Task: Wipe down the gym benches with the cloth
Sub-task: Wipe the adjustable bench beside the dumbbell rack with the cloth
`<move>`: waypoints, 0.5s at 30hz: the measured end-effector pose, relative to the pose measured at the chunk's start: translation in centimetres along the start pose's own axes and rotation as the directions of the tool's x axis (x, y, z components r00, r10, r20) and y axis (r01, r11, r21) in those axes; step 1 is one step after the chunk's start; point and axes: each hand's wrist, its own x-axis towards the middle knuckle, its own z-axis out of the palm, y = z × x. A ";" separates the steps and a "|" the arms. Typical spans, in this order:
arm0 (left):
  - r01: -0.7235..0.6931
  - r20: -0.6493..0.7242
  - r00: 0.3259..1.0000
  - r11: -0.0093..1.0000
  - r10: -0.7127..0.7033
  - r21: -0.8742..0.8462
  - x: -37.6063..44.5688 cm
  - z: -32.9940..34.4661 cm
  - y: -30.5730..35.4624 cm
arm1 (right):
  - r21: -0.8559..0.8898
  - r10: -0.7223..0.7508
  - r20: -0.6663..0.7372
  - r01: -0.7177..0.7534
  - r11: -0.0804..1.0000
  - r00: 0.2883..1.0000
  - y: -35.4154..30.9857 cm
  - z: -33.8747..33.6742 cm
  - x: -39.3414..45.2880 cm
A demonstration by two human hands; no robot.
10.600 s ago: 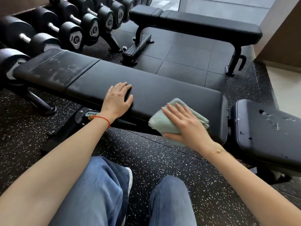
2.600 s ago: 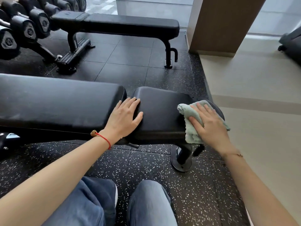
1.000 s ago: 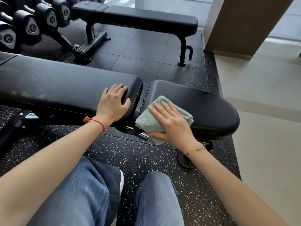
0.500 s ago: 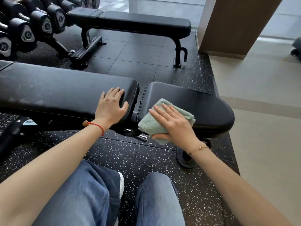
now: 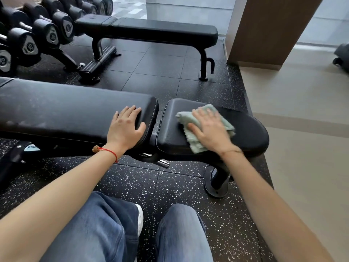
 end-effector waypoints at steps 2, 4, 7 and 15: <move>-0.005 0.003 1.000 1.000 0.005 -0.002 0.0 -0.1 -0.3 | 0.054 -0.107 0.007 0.107 0.993 0.994 -2.3 0.5 -1.5; -0.011 0.007 1.000 1.000 0.011 -0.009 0.0 -0.2 -0.4 | 0.097 -0.184 -0.018 0.185 0.978 0.983 -1.8 0.2 -4.4; -0.019 -0.001 1.000 1.000 0.019 -0.003 0.0 -0.2 -0.4 | 0.123 -0.084 -0.072 0.093 0.988 0.994 3.2 -0.6 -6.4; 0.007 -0.015 1.000 1.000 -0.007 0.008 0.1 -0.1 0.2 | -0.026 0.143 -0.027 -0.144 0.989 0.989 2.3 0.1 3.6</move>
